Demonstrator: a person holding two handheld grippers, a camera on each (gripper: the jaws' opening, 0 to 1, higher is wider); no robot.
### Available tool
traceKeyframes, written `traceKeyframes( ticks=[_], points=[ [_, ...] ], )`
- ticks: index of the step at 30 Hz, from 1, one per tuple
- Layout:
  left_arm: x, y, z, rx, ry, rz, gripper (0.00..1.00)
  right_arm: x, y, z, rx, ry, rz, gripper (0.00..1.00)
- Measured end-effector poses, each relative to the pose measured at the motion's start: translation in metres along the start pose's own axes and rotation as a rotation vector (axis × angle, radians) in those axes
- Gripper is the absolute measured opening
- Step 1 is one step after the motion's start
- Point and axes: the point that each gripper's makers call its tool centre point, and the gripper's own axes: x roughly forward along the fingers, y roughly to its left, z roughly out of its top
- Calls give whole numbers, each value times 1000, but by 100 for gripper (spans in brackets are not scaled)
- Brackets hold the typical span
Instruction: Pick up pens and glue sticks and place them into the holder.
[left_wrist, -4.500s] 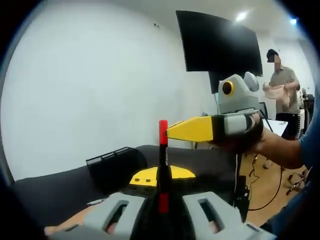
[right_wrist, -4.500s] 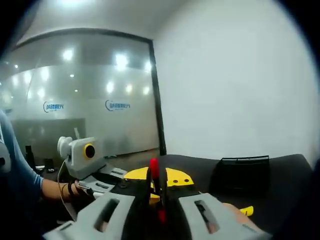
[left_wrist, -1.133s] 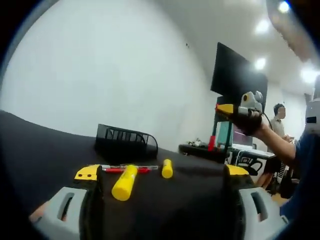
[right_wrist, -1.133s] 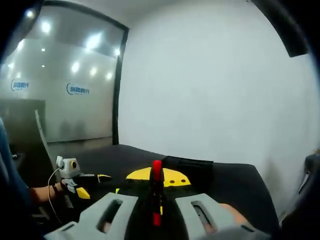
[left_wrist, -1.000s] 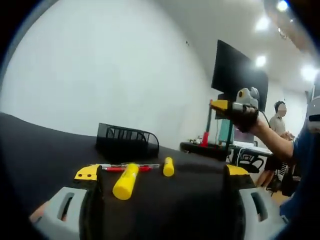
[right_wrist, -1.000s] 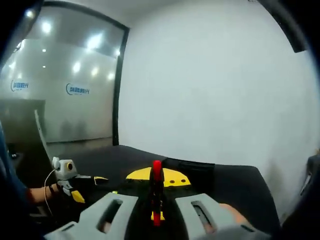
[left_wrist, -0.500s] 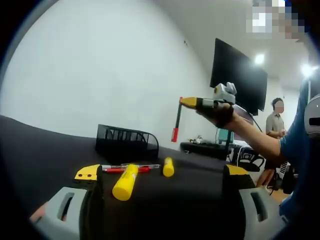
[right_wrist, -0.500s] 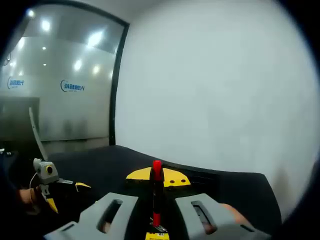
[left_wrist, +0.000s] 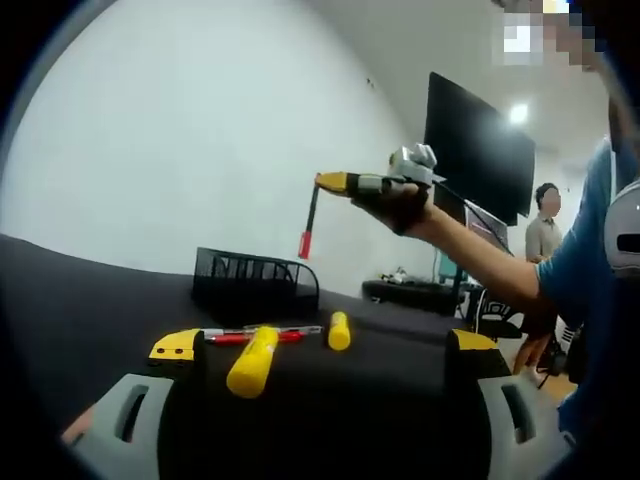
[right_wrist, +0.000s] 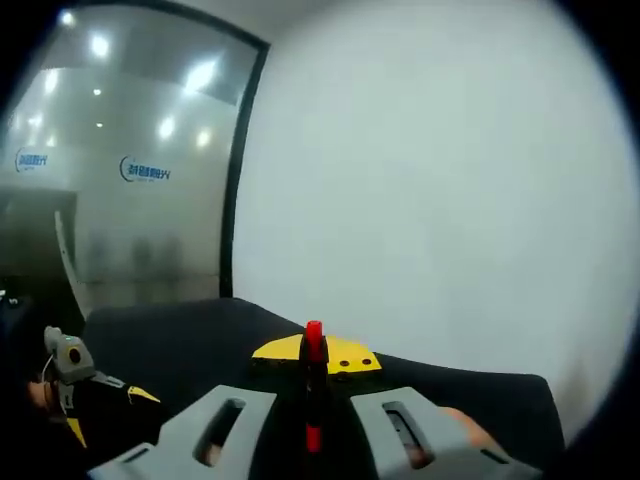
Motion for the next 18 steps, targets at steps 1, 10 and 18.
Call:
traceKeyframes(
  ticks=[1,10,18],
  points=[
    [0,1,0,-1,-1,1,96,6,-1,2,2,-5,3,3],
    [0,6,0,-9,0,12,96,60,-7,1,26,-26,21,3],
    [0,11,0,-14,-1,19,95,96,-7,-13,46,-38,27,3]
  ],
)
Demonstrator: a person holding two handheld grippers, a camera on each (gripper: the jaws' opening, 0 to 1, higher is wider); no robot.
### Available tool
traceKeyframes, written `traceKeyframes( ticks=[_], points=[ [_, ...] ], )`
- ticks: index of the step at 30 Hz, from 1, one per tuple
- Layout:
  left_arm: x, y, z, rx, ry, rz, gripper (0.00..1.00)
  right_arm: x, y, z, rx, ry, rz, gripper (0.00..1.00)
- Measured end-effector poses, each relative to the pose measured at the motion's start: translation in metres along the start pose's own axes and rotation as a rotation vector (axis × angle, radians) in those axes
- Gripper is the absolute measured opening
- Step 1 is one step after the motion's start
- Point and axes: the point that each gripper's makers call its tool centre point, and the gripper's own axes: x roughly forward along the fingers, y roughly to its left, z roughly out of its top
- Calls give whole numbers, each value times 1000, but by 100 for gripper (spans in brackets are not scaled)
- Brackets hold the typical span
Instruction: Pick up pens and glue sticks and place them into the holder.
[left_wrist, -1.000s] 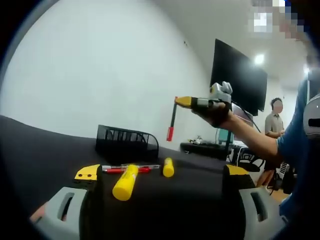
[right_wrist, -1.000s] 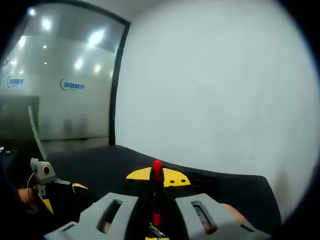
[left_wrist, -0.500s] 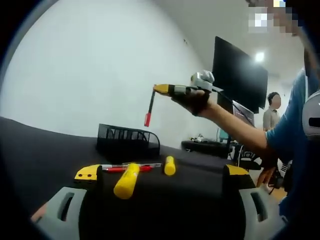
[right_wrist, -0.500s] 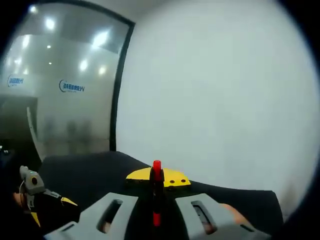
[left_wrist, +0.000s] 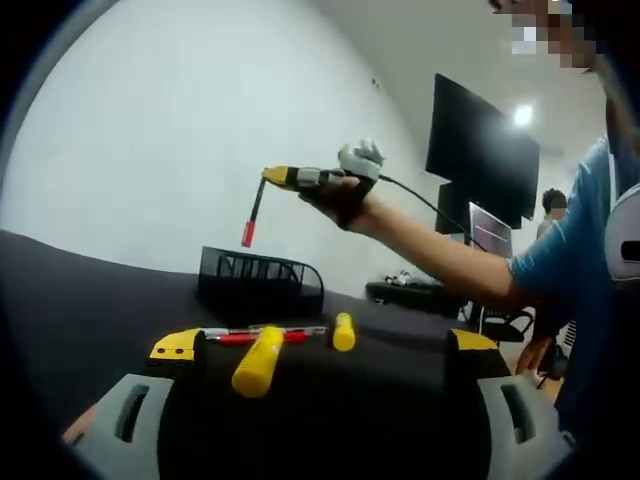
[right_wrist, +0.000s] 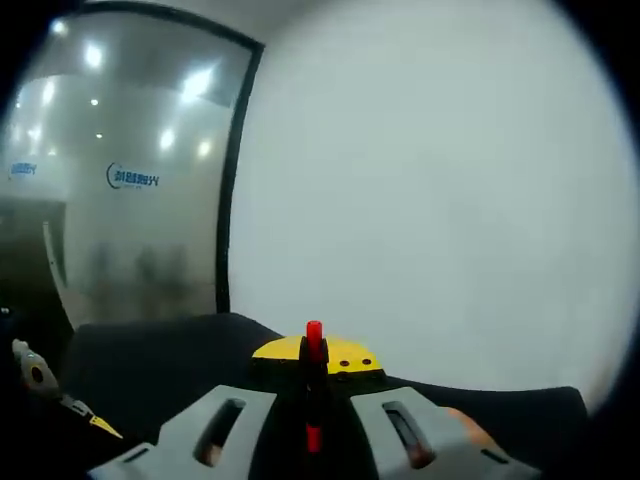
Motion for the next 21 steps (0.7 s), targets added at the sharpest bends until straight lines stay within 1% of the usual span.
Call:
traceKeyframes(
  ticks=[5,8,14,21],
  points=[
    [0,2,1,-3,-5,3,95,12,0,-2,17,-14,3,3],
    [0,3,1,-3,-5,3,95,19,0,-6,21,-16,1,3],
    [0,4,1,1,-3,3,95,26,6,-26,23,14,7,3],
    [0,6,0,5,2,2,94,24,7,-48,50,44,2,3]
  ],
)
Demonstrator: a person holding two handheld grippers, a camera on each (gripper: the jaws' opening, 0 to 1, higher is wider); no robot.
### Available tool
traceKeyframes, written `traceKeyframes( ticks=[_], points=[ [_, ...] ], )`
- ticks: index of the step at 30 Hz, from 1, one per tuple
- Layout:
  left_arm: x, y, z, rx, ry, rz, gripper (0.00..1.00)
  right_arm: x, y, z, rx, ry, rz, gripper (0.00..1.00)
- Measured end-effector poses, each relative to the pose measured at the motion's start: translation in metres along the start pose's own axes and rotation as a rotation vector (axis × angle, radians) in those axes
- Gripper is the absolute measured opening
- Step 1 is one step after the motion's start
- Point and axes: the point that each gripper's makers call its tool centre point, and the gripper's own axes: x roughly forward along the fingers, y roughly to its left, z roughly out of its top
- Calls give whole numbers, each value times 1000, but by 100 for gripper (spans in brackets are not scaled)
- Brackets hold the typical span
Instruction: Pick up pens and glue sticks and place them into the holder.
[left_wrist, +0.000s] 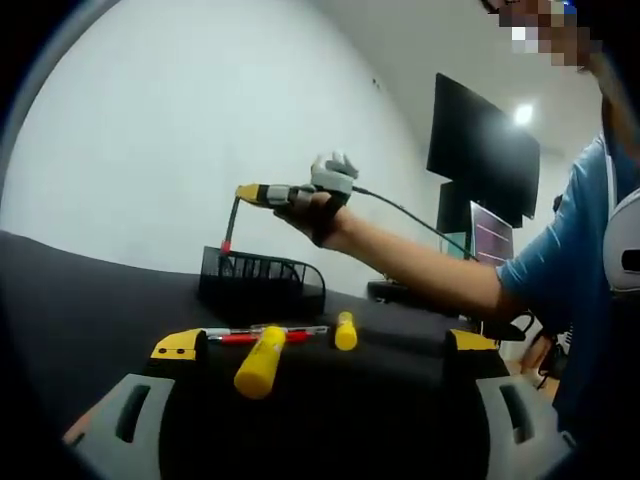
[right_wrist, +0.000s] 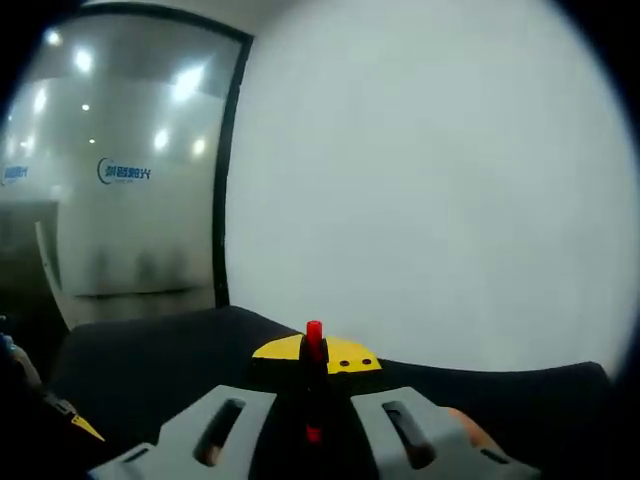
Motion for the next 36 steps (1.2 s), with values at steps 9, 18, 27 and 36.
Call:
traceKeyframes(
  ticks=[9,18,27,36],
  points=[
    [0,1,0,6,2,3,94,1,4,-22,10,40,2,3],
    [0,1,0,6,3,6,93,5,7,-42,11,97,-3,3],
    [0,1,-1,7,4,7,93,6,7,-59,21,152,-5,4],
    [0,1,-1,5,4,6,93,6,9,-61,-3,162,-2,6]
  ],
)
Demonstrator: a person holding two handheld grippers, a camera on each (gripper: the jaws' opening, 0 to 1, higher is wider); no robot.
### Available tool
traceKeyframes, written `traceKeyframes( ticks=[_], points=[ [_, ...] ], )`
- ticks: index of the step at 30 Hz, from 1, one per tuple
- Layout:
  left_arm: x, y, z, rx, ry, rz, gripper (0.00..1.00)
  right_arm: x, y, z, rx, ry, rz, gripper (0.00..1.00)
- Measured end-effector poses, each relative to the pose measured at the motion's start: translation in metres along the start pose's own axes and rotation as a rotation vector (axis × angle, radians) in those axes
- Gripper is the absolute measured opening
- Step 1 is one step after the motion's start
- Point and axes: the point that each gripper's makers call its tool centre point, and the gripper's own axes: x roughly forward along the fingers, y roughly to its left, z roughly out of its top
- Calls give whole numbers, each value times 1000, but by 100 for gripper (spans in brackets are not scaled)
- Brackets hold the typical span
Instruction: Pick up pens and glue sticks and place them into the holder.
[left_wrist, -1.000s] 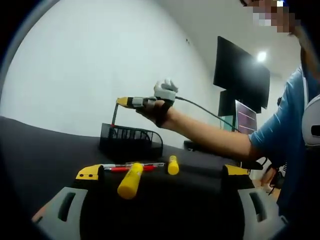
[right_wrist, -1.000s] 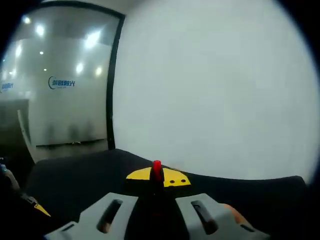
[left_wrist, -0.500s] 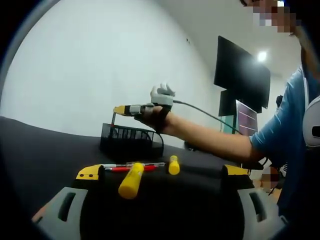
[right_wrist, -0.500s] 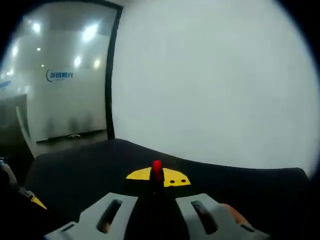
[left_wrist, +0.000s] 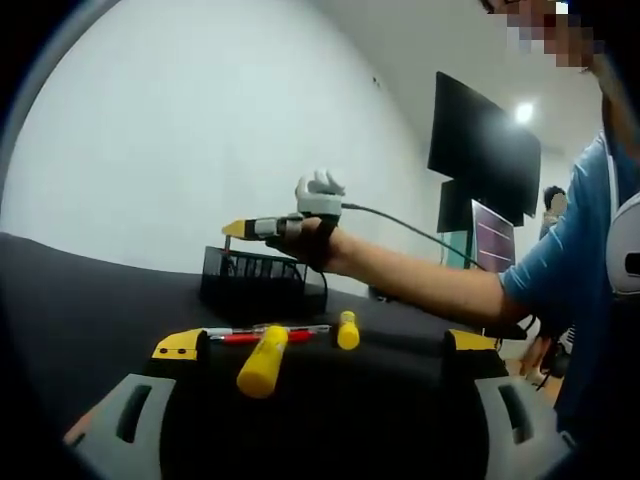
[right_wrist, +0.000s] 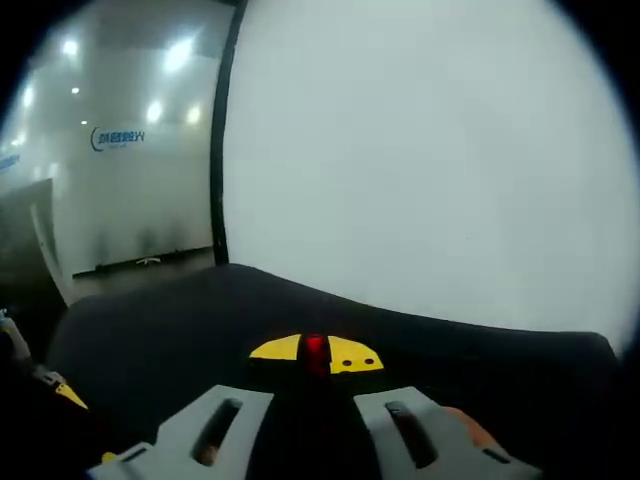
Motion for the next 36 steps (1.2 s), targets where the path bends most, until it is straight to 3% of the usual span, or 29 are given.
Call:
traceKeyframes(
  ticks=[7,14,20,26,29,33,36],
  points=[
    [0,-1,-1,-2,1,-1,93,-6,1,2,-8,-14,0,9],
    [1,0,-2,-7,5,1,93,-26,-1,22,-17,-77,-19,11],
    [1,1,-4,-9,15,10,92,-53,1,39,-31,-111,-27,11],
    [2,3,-6,-11,29,17,92,-96,3,53,-28,-163,-40,11],
    [2,3,-6,-16,29,18,91,-123,6,50,-27,-178,-50,11],
    [2,4,-7,-20,32,27,89,-161,8,30,-50,-185,-71,11],
    [2,4,-8,-17,37,35,86,-168,-1,21,-31,-164,-76,11]
  ],
)
